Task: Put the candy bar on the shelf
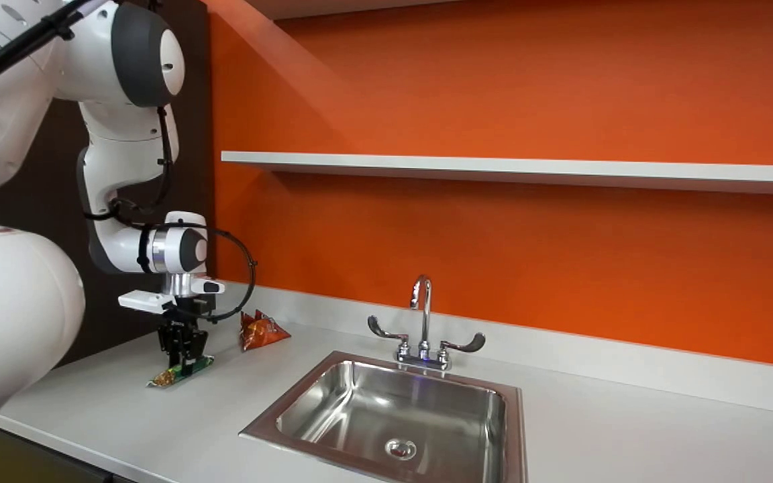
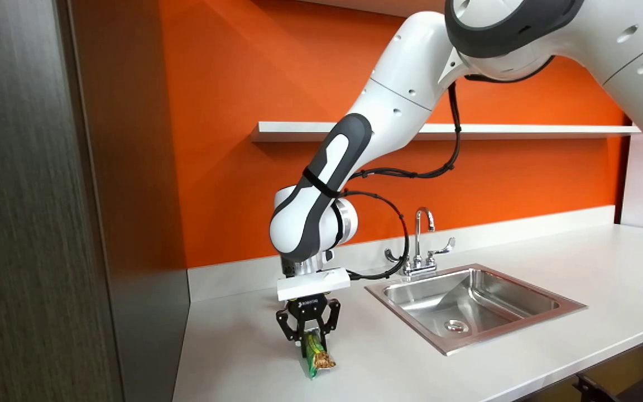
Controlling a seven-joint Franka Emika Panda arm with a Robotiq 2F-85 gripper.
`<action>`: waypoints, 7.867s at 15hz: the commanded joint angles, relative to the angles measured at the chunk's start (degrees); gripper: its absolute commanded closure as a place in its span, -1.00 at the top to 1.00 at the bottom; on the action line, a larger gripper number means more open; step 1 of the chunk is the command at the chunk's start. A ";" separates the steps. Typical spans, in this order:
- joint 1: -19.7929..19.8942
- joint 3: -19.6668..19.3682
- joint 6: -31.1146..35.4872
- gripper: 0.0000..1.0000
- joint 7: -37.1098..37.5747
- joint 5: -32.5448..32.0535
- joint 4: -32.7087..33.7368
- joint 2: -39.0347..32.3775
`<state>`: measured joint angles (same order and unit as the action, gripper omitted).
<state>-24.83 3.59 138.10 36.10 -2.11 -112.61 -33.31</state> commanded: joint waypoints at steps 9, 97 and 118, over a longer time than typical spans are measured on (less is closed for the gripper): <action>0.12 -2.32 -2.26 -0.65 2.04 -2.12 -4.96 7.57; 12.30 2.00 -47.70 0.55 -7.26 -17.85 67.10 4.06; 14.32 2.35 -47.63 1.00 -10.37 -14.47 50.85 17.88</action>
<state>-11.71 5.27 89.28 27.47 -17.97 -51.88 -22.73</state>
